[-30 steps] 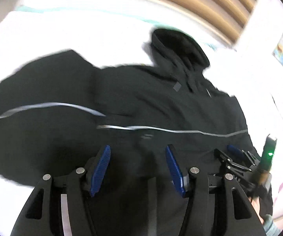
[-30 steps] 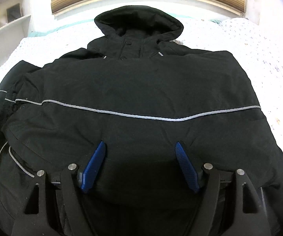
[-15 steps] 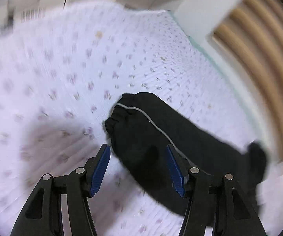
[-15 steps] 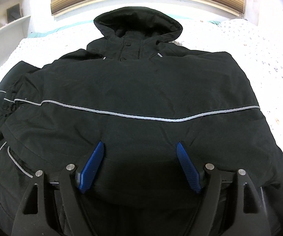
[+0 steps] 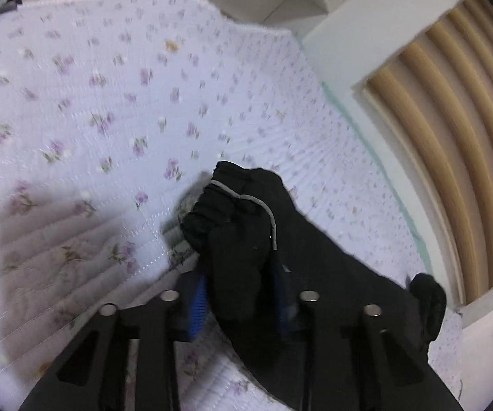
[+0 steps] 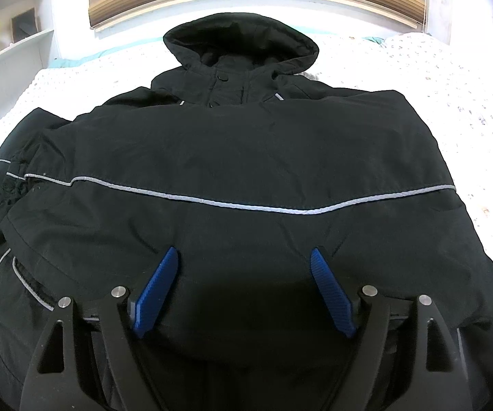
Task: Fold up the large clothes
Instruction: 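Grasp the other sleeve cuff with the left gripper and lift it, then fold the held sleeve across the jacket body with the left gripper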
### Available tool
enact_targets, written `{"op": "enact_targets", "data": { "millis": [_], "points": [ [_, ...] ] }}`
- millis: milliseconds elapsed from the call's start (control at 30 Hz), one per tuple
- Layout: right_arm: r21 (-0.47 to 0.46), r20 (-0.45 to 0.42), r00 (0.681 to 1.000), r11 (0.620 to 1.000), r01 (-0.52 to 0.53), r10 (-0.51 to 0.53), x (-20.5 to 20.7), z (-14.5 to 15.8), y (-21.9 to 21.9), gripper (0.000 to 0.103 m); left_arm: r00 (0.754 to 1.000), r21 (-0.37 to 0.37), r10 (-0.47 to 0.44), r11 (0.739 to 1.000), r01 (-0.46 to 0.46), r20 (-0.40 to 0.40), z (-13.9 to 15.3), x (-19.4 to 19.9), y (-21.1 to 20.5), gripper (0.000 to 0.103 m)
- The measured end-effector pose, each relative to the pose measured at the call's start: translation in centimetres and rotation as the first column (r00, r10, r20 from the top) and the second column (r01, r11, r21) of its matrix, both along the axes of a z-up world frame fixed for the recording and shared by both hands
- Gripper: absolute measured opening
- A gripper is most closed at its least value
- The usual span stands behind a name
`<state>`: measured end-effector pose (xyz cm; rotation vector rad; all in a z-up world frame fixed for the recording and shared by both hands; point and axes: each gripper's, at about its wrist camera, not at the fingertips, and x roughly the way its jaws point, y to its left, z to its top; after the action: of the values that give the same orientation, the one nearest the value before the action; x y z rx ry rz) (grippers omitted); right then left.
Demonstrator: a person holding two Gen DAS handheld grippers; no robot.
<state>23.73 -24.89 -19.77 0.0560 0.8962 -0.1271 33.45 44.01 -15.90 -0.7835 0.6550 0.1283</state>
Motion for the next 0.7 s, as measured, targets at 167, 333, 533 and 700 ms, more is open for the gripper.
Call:
{"op": "enact_targets", "data": {
  "millis": [167,333,533,700],
  "points": [
    [0.001,0.000,1.000,1.000,0.001,-0.001,0.0,0.0,0.0,0.082,0.995,0.079,-0.022,0.997,0.014,0.095,4.4,-1.9,-2.0,0.023],
    [0.001,0.000,1.000,1.000,0.000,0.000,0.0,0.0,0.0,0.082,0.980,0.198,-0.111,0.977,0.077,0.163,9.5,-2.7,-6.7,0.021],
    [0.003,0.002,1.000,1.000,0.001,-0.001,0.0,0.0,0.1,0.082,0.914,0.307,-0.332,0.917,0.255,0.233,15.3,-4.2,-16.7,0.021],
    [0.008,0.006,1.000,1.000,0.004,-0.004,0.0,0.1,0.3,0.083,0.818,0.358,-0.537,0.819,0.448,0.206,17.2,-3.8,-28.3,0.021]
  ]
}}
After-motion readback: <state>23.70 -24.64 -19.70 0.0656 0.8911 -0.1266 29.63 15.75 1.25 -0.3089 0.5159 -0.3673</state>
